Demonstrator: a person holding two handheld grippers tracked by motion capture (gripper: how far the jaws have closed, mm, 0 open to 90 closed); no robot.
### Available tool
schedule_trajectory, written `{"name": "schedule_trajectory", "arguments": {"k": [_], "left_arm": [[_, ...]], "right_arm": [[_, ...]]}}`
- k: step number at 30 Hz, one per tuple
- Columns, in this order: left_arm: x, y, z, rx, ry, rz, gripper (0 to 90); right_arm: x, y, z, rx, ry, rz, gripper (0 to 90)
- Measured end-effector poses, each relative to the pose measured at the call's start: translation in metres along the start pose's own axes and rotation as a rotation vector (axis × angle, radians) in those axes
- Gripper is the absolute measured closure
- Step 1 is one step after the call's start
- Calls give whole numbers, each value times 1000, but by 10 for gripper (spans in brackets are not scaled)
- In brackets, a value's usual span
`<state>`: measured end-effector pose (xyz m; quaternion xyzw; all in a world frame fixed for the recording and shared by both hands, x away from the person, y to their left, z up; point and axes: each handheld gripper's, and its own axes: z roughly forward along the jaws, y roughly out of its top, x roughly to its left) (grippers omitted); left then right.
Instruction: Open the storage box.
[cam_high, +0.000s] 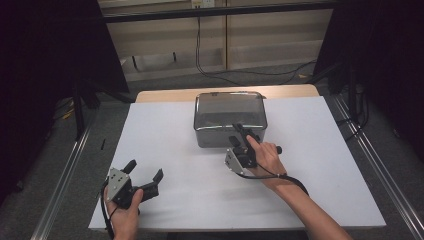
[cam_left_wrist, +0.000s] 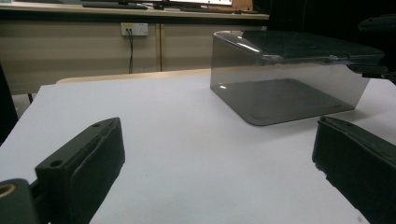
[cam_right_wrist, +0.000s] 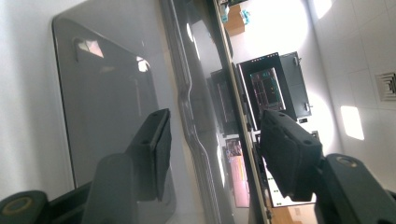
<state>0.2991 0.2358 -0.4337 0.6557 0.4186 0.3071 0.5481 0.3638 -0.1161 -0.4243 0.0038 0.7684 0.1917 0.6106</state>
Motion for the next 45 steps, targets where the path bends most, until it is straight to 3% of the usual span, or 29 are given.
{"name": "schedule_trajectory", "arguments": {"k": [7, 14, 16, 23, 27, 32, 36, 38, 41, 43, 45], "left_arm": [[-1, -1, 2, 7, -3, 5, 24], [0, -1, 2, 17, -6, 11, 24], [-1, -2, 3, 22, 21, 12, 24], [0, -1, 4, 32, -6, 1, 29], [-1, -1, 5, 47, -24, 26, 47], [0, 0, 8, 59, -33, 31, 58], [1, 2, 12, 56, -49, 11, 62], [1, 3, 13, 63, -47, 27, 62], [1, 5, 15, 70, -76, 15, 64], [2, 7, 18, 76, -122, -2, 64], [2, 8, 18, 76, -125, 3, 60]], "right_arm": [[5, 2, 4, 21, 13, -72, 567], [7, 0, 7, 48, 26, -76, 646], [8, 0, 7, 49, 26, -93, 679], [9, 1, 8, 54, 20, -105, 726], [8, 2, 8, 49, 14, -118, 775], [8, 2, 7, 48, 17, -121, 783], [7, 2, 7, 46, 19, -117, 785], [7, 2, 7, 45, 16, -115, 788], [5, 2, 7, 38, 14, -111, 788], [4, 2, 6, 41, 15, -93, 787], [3, 3, 6, 42, 13, -87, 788]]}}
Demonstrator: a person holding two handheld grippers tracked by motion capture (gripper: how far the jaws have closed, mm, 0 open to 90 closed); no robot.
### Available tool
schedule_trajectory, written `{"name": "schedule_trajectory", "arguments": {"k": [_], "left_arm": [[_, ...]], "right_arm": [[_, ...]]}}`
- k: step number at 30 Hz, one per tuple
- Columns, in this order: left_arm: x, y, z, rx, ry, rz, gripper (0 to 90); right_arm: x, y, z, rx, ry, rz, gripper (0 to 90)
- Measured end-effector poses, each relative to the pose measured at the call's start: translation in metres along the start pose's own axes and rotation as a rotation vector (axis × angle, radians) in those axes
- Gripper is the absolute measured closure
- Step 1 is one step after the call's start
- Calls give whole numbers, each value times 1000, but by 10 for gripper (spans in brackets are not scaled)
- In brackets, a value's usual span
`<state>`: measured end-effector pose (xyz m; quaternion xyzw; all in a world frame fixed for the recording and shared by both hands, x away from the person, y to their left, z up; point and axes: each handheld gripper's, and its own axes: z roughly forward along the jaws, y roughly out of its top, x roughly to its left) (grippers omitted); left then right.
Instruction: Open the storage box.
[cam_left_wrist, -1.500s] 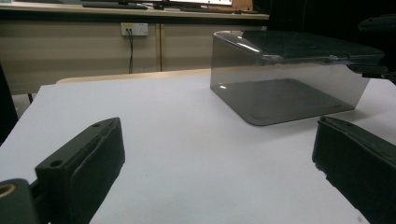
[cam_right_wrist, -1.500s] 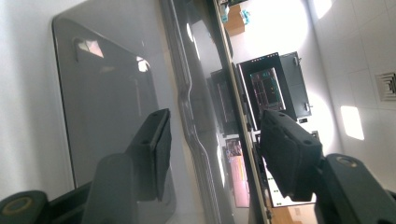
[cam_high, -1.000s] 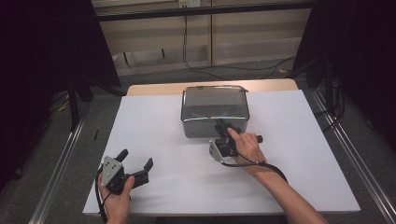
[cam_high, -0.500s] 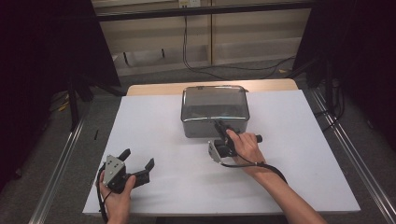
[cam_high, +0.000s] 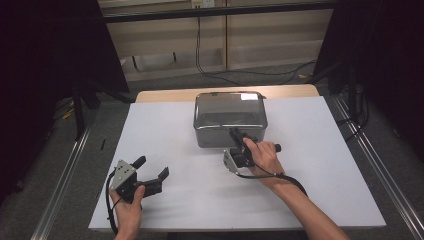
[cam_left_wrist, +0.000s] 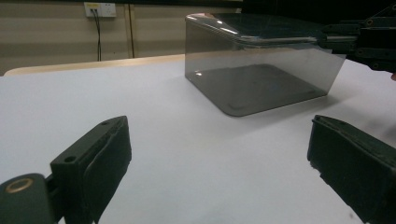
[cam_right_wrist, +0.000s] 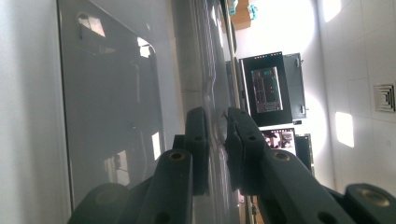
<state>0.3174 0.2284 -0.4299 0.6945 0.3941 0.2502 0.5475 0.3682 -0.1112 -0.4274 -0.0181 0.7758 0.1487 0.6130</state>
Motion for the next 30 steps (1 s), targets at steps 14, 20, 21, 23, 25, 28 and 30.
{"name": "schedule_trajectory", "arguments": {"k": [14, 20, 21, 23, 25, 28, 30], "left_arm": [[-9, 14, 23, -15, -97, 46, 15], [-9, 22, 39, -18, -109, 36, 18], [-9, 24, 45, -15, -112, 44, 21], [-8, 26, 50, -7, -108, 63, 24], [-7, 26, 52, -2, -109, 66, 29], [-6, 29, 60, -20, -115, 69, 32], [-7, 32, 67, -17, -129, 90, 31]], "right_arm": [[-5, -1, -1, -8, -8, 9, 791], [-5, -1, 0, -9, -12, 10, 791], [-6, -1, -1, -9, -16, 10, 793], [-7, -1, -1, -11, -18, 14, 793], [-8, -1, -1, -14, -22, 14, 794], [-10, 0, -1, -14, -24, 18, 795], [-12, 0, -1, -15, -29, 22, 797]]}}
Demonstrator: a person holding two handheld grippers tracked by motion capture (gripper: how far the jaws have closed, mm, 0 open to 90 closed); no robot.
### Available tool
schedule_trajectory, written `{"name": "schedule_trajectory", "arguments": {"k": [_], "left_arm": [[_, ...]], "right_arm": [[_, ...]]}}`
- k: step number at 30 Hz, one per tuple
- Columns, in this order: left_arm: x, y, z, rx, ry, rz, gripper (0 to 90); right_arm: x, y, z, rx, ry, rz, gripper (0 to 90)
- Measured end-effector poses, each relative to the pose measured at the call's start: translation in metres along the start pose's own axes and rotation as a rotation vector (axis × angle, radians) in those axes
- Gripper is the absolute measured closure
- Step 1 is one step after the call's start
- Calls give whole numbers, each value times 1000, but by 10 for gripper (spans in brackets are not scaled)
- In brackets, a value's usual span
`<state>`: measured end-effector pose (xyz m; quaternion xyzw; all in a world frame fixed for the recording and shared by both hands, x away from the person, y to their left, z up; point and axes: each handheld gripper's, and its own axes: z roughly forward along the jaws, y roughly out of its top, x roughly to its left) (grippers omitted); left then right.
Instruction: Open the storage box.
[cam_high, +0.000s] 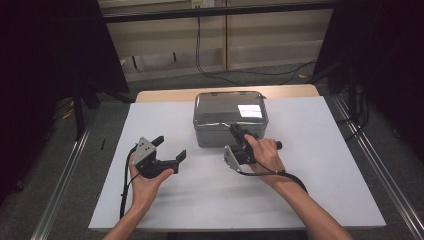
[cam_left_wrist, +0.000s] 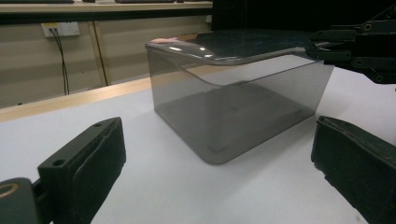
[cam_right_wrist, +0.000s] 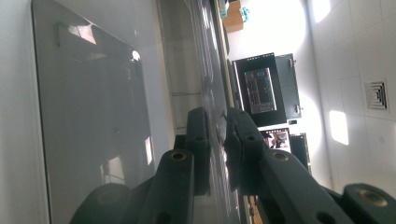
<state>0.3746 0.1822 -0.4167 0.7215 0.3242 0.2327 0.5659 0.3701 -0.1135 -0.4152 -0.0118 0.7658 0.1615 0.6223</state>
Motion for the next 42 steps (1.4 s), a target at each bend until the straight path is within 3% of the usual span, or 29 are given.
{"name": "schedule_trajectory", "arguments": {"k": [2, 6, 13, 15, 16, 28, 33, 42], "left_arm": [[-1, 2, 4, -3, -5, 21, 35], [0, 3, 9, -13, -23, 17, 37], [8, 9, 19, -32, -9, 11, 58], [9, 11, 22, -31, -9, 21, 61], [11, 13, 27, -25, -10, 46, 64], [22, 21, 51, -27, 15, 53, 96], [21, 23, 58, -38, 7, 40, 96], [19, 25, 67, -45, -4, 64, 103]], "right_arm": [[-2, 0, 0, -3, -4, 1, 798], [-3, 0, 0, -2, -6, 4, 800], [-6, 1, 0, -6, -8, -1, 802], [-7, 1, 0, -11, -8, -1, 802], [-8, 1, -1, -4, -8, 1, 804], [-12, 1, 0, -15, -20, 10, 806], [-13, 1, 0, -12, -20, 9, 807], [-15, 1, 0, -15, -24, 12, 809]]}}
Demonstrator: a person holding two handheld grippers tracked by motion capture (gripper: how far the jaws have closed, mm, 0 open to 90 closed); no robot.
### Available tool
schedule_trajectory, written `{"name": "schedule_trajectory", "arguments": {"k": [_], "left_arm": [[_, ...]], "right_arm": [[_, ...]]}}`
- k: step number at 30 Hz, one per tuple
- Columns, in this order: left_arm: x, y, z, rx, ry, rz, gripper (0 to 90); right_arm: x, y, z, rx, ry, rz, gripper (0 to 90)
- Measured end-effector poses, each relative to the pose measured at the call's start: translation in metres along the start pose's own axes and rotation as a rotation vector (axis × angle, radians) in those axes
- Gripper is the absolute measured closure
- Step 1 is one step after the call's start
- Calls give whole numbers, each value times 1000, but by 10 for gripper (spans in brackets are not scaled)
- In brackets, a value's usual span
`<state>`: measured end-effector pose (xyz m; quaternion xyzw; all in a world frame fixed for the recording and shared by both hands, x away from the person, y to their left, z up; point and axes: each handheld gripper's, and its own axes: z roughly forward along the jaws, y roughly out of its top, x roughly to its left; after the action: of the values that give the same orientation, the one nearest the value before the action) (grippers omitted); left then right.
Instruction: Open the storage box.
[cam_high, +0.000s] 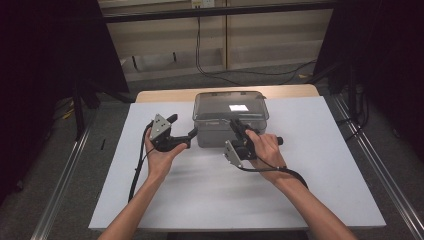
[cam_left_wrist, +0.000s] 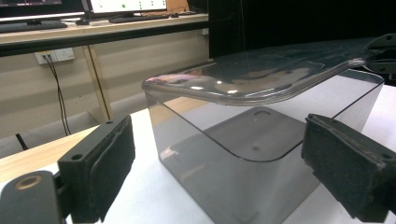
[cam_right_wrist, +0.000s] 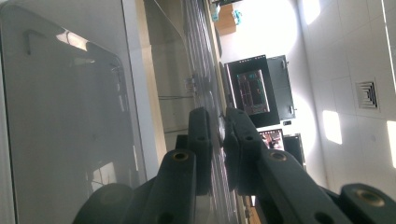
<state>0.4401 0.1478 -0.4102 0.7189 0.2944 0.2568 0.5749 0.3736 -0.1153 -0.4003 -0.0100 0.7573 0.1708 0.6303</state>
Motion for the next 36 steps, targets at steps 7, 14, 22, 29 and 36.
{"name": "schedule_trajectory", "arguments": {"k": [7, 14, 22, 29, 36], "left_arm": [[-2, 4, 9, -1, 10, 61, 143], [-2, 0, 15, -1, 11, 80, 209], [0, 1, 20, -9, 24, 89, 222], [-5, 5, 23, -28, -11, 70, 253], [-6, 4, 25, -32, 4, 107, 304]], "right_arm": [[0, 0, 0, 1, 0, 0, 809], [0, 0, 0, 1, 1, 1, 809], [0, 0, 0, -3, 2, -3, 808], [-1, 0, 0, -6, 8, 5, 804], [-2, -2, 1, -6, 17, 28, 764]]}}
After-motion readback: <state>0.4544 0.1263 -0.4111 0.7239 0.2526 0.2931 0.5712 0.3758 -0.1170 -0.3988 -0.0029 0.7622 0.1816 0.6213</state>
